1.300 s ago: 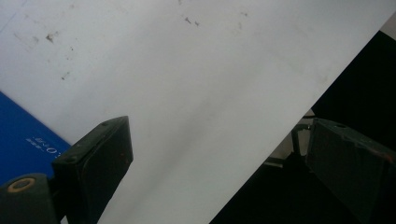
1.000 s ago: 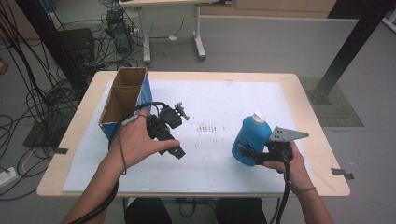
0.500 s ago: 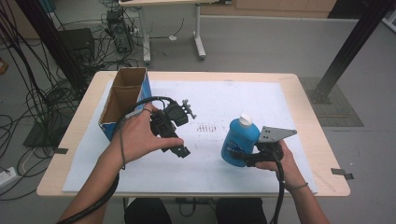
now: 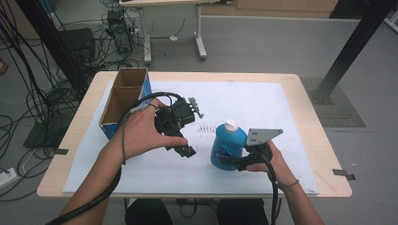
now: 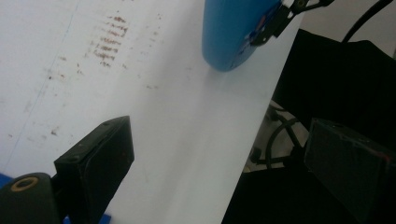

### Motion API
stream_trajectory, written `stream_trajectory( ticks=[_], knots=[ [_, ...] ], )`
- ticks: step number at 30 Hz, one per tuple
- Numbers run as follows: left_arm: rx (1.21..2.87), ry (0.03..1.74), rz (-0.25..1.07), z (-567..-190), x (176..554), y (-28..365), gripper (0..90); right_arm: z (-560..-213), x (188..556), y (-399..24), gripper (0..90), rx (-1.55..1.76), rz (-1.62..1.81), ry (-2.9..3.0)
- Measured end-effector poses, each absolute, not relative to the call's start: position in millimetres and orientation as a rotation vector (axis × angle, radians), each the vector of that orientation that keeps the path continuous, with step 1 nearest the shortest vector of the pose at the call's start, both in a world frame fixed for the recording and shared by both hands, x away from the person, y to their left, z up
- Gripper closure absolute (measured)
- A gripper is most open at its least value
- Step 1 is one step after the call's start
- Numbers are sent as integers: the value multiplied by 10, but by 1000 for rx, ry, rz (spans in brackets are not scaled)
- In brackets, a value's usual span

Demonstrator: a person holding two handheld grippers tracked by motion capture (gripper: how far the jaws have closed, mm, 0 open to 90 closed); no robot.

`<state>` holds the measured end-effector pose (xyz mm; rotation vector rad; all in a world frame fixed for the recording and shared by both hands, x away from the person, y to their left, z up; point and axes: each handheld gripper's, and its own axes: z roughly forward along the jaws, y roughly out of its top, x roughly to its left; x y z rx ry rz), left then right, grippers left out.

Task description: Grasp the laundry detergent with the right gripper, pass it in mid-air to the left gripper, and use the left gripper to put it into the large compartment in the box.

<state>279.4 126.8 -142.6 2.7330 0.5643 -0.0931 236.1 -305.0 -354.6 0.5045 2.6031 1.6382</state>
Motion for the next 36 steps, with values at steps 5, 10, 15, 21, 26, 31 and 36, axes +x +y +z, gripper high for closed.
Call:
stream_trajectory(
  ticks=[5,10,15,21,26,31,36],
  knots=[
    [2747,525,-90,-1376,2801,1200,83,-3551,2413,-2958,421,460,1651,2632],
    [2754,480,-103,-1351,2795,1145,84,-3562,2469,-2864,421,422,1654,2665],
    [2788,442,-114,-1318,2805,1036,84,-3566,2514,-2782,421,373,1651,2698],
    [2832,394,-97,-1252,2786,894,84,-3537,2561,-2695,421,317,1638,2728],
    [2843,370,-96,-1231,2787,823,84,-3539,2577,-2642,420,293,1653,2734],
    [2872,335,-90,-1212,2795,725,80,-3510,2585,-2573,420,262,1635,2755],
    [2888,308,-98,-1204,2817,652,78,-3505,2591,-2525,420,248,1636,2762]
  ],
)
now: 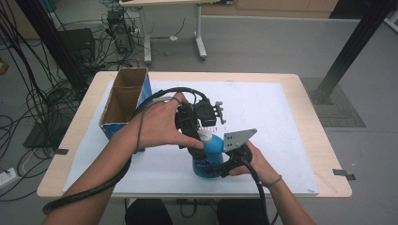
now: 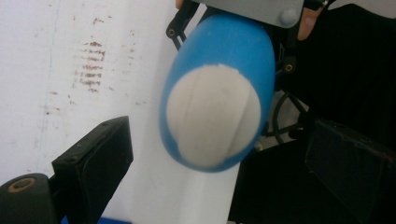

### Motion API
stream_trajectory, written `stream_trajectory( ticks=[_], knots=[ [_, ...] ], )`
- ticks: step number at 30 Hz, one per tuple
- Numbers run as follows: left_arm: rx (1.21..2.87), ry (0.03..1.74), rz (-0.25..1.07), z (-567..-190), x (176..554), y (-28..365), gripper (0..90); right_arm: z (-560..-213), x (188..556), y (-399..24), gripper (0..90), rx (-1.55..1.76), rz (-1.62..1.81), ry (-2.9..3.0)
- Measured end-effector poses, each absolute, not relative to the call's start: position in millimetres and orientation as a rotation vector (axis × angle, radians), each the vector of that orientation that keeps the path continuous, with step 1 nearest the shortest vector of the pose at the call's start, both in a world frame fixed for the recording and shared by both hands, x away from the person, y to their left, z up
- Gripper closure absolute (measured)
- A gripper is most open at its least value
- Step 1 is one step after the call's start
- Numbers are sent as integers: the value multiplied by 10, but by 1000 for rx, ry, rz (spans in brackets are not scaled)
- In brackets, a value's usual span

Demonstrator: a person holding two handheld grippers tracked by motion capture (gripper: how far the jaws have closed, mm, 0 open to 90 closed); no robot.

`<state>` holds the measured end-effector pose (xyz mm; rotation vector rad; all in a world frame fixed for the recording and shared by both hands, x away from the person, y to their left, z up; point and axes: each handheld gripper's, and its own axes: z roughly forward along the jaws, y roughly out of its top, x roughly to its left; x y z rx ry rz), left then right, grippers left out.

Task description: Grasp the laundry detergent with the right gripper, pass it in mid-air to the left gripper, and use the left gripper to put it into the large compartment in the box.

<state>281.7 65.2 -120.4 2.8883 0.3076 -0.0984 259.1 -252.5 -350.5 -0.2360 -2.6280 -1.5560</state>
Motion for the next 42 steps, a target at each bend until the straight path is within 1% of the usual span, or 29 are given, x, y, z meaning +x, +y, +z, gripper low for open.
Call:
stream_trajectory(
  ticks=[4,11,42],
  knots=[
    [2912,272,-98,-1206,2827,573,78,-3499,2609,-2483,420,-214,-1550,-2628],
    [2933,260,-97,-1214,2823,488,78,-3511,2622,-2454,420,-216,-1549,-2616],
    [2936,251,-93,-1218,2818,493,79,-3532,2631,-2460,420,-215,-1563,-2601]
  ],
)
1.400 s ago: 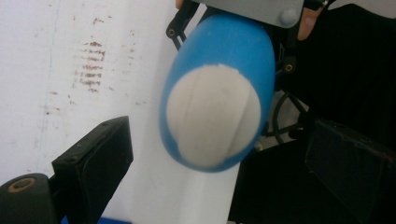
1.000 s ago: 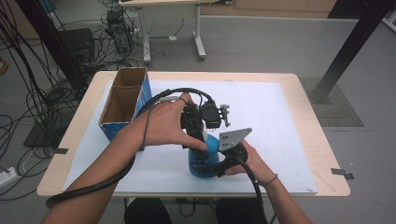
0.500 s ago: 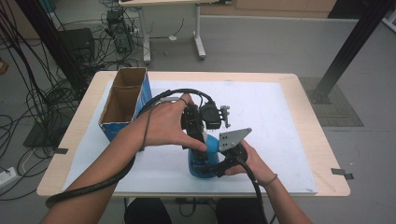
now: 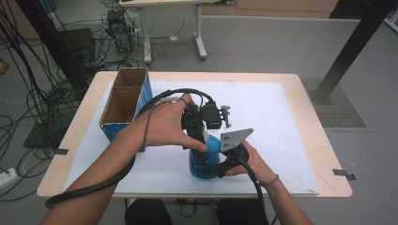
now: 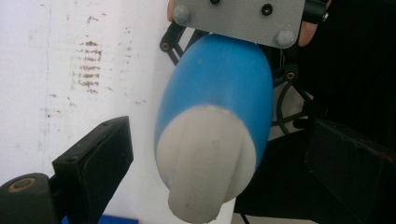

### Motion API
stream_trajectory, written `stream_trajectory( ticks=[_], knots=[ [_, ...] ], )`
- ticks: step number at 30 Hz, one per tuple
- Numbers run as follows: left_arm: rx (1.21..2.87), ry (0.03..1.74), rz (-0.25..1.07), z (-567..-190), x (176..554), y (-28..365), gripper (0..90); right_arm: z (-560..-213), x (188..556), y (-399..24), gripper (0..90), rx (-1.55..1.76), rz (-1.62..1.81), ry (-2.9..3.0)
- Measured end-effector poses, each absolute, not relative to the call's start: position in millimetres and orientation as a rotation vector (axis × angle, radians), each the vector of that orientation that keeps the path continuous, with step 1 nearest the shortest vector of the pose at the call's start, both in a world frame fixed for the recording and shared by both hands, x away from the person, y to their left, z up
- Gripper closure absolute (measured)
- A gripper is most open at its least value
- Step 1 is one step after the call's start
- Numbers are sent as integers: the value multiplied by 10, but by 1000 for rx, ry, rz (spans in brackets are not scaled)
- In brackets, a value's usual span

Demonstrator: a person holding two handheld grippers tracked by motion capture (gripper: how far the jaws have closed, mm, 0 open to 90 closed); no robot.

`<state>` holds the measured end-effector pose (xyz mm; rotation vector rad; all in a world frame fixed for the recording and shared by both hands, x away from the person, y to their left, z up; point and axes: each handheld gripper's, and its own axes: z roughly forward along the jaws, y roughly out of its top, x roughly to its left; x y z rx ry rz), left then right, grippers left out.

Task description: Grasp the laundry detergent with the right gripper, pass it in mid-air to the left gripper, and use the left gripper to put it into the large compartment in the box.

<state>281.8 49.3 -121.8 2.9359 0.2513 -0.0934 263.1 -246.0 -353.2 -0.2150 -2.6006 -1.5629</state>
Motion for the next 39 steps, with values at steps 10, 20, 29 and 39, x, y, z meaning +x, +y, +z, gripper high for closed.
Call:
stream_trajectory(
  ticks=[10,20,29,39],
  knots=[
    [2937,253,-89,-1209,2814,506,80,-3543,2630,-2456,420,-224,-1566,-2595],
    [2936,253,-90,-1219,2829,515,80,-3556,2645,-2452,420,-224,-1570,-2585],
    [2931,245,-86,-1224,2826,512,79,-3556,2657,-2464,420,-225,-1568,-2585],
    [2936,246,-84,-1214,2828,506,79,-3559,2660,-2451,420,-215,-1572,-2581]
  ],
)
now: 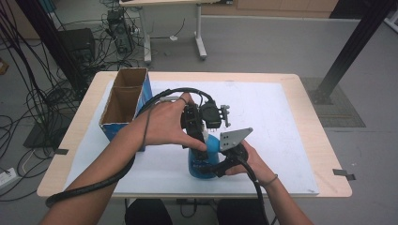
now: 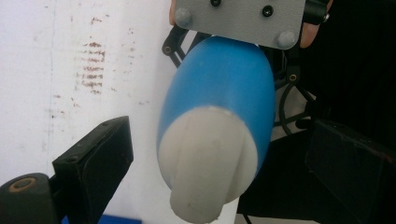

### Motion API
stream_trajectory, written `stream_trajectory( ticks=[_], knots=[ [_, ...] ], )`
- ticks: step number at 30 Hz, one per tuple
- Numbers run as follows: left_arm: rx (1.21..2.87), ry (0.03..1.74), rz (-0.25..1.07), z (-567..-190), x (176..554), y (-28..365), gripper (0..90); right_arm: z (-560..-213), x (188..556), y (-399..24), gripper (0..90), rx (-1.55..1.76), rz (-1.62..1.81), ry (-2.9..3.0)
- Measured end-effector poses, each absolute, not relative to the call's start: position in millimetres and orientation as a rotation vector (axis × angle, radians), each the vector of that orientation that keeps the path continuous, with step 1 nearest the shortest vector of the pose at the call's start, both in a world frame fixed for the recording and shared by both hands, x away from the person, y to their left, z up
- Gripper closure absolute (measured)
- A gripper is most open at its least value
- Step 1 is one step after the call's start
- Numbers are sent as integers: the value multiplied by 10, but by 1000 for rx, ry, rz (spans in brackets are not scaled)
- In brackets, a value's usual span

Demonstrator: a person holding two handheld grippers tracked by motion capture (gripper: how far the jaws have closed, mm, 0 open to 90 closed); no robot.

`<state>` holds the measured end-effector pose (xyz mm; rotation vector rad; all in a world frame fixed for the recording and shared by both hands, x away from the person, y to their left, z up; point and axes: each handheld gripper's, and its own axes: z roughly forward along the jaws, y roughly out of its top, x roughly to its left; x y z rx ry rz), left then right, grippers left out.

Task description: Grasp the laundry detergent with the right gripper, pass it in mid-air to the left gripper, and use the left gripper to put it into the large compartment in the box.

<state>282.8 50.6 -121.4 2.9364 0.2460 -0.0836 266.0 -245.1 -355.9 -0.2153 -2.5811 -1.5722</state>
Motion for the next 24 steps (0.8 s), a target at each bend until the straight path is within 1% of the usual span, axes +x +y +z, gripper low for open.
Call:
stream_trajectory(
  ticks=[24],
  knots=[
    [2941,242,-75,-1193,2822,490,79,-3556,2662,-2451,420,-215,-1576,-2579]
  ],
)
